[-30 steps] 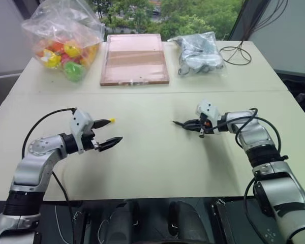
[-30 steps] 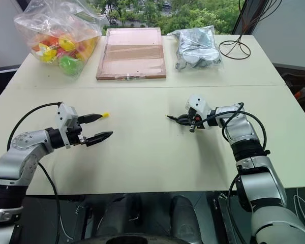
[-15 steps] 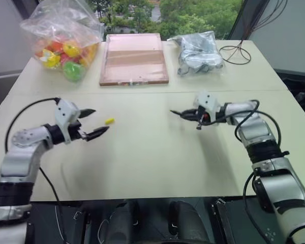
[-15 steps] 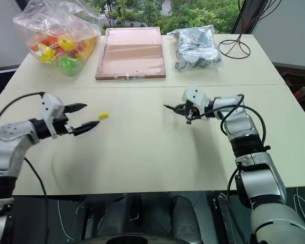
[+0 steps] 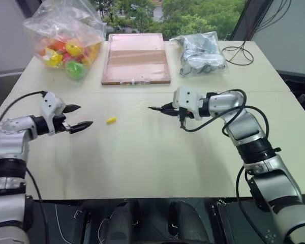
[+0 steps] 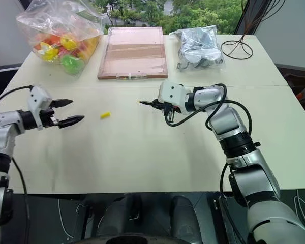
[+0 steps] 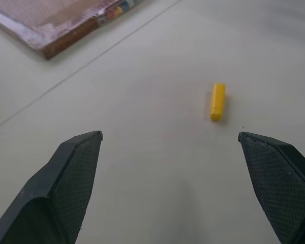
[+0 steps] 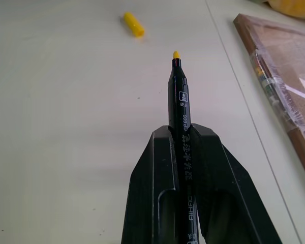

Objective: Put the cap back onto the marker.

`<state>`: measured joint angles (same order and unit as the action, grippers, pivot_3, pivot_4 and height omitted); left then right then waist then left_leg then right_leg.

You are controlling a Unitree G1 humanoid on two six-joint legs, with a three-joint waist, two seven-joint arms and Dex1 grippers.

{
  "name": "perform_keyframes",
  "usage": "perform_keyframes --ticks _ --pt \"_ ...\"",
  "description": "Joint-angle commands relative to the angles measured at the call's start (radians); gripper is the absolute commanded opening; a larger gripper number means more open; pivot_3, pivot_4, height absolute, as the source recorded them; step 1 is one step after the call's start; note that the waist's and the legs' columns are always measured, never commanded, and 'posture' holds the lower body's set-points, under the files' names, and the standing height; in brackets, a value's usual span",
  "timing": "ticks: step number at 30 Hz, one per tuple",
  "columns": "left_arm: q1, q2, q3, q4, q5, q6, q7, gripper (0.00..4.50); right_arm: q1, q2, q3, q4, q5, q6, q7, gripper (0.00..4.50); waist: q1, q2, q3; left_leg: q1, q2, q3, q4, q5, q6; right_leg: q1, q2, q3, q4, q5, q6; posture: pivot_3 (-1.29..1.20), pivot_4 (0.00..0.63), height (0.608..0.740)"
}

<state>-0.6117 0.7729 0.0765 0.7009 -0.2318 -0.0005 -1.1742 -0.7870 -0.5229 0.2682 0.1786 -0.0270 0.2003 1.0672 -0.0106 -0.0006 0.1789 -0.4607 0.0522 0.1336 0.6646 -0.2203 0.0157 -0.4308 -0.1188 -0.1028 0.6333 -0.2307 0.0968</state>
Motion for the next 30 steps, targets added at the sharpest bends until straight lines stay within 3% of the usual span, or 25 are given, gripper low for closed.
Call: perform_keyframes --ticks 1,10,19,23,28,29,30 --pt "-0.069 -0.031 -0.029 0.077 0.035 -0.067 -0.026 4.50 0.005 -0.011 -0.011 -0.065 0.006 0.007 -0.006 0.03 -0.002 0.000 0.000 0.000 0.000 0.000 0.000 0.000 0.000 0.000 0.000 0.000 0.000 0.000 0.000 0.00 0.150 0.740" --pt "-0.232 -0.154 -0.092 0.339 0.128 -0.184 -0.035 4.50 0.048 -0.037 -0.027 -0.138 0.009 0.057 -0.023 0.03 -0.001 0.000 0.000 0.000 0.000 0.000 0.001 0.000 0.000 0.000 0.000 0.000 0.000 0.000 0.000 0.00 0.150 0.740" --pt "-0.277 -0.209 -0.097 0.464 0.180 -0.227 -0.020 4.50 0.080 -0.056 -0.041 -0.192 0.021 0.098 -0.053 0.03 0.001 0.000 0.000 0.000 0.000 -0.001 0.001 -0.001 0.002 0.000 0.000 0.000 0.001 0.000 0.000 0.00 0.150 0.740" --pt "-0.282 -0.211 -0.090 0.478 0.178 -0.223 -0.039 3.22 0.085 -0.061 -0.043 -0.199 0.023 0.104 -0.062 0.00 0.000 -0.001 0.000 0.000 0.000 -0.001 0.002 -0.002 0.004 0.001 0.000 0.000 0.001 0.000 0.000 0.00 0.150 0.740" --pt "-0.274 -0.198 -0.093 0.481 0.186 -0.225 -0.053 0.39 0.087 -0.067 -0.045 -0.200 0.027 0.104 -0.066 0.00 -0.001 -0.001 0.000 0.000 0.000 -0.001 0.002 -0.002 0.004 0.000 0.000 0.000 0.001 0.000 0.000 0.00 0.150 0.740" --pt "-0.272 -0.194 -0.094 0.479 0.187 -0.223 -0.058 0.05 0.086 -0.067 -0.045 -0.197 0.028 0.104 -0.067 0.00 -0.001 -0.001 0.000 0.000 0.000 -0.001 0.002 -0.002 0.004 0.000 0.000 0.000 0.001 0.000 0.000 0.00 0.150 0.740" --pt "-0.268 -0.185 -0.096 0.475 0.189 -0.221 -0.067 0.05 0.084 -0.068 -0.046 -0.191 0.027 0.101 -0.067 0.00 -0.002 -0.001 0.000 0.000 0.000 -0.001 0.001 -0.002 0.004 0.000 0.000 0.000 0.001 0.000 0.000 0.00 0.150 0.740"
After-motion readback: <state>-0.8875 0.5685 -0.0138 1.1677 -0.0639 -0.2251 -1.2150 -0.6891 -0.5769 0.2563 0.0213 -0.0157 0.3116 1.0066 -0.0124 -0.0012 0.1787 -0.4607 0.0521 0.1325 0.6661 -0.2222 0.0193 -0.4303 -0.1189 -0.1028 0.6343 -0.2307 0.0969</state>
